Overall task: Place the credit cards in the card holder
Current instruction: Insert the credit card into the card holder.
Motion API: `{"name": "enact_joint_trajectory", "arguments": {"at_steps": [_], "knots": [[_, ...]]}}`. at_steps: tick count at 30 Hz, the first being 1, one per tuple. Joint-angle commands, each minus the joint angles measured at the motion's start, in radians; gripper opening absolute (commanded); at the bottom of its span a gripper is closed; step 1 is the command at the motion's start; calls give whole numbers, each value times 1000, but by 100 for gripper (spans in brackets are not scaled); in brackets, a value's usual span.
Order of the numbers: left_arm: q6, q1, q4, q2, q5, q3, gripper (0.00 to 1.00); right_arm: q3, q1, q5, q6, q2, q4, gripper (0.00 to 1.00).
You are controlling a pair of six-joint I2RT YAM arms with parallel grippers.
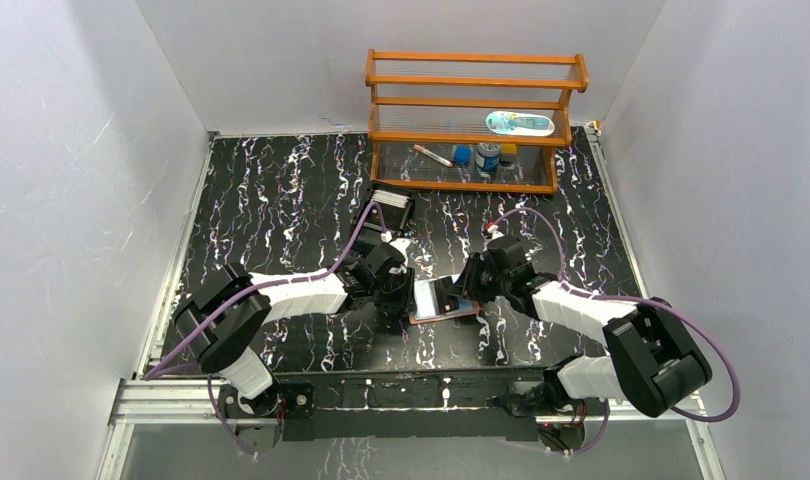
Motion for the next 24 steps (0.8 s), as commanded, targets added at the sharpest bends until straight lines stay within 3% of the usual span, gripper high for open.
{"name": "enact_joint_trajectory", "arguments": {"at_steps": [1, 5, 10, 14, 20, 24], "knots": [[-2, -5, 1, 6, -25, 9, 31, 61, 18, -20, -34, 5, 10, 26], [-6, -6, 10, 1, -31, 2, 31, 67, 45, -39, -31, 40, 24, 20], [-1, -6, 9, -1, -33, 2, 31, 78, 66, -55, -30, 91, 36, 20], [-1, -6, 9, -7, -36, -1, 31, 112, 82, -43, -42, 115, -13, 30], [11, -6, -9, -20, -39, 2, 31, 221, 82, 123, -98, 45, -268, 50], [-4, -7, -3, -37, -44, -9, 31, 277, 82, 129, -106, 24, -336, 53]]}}
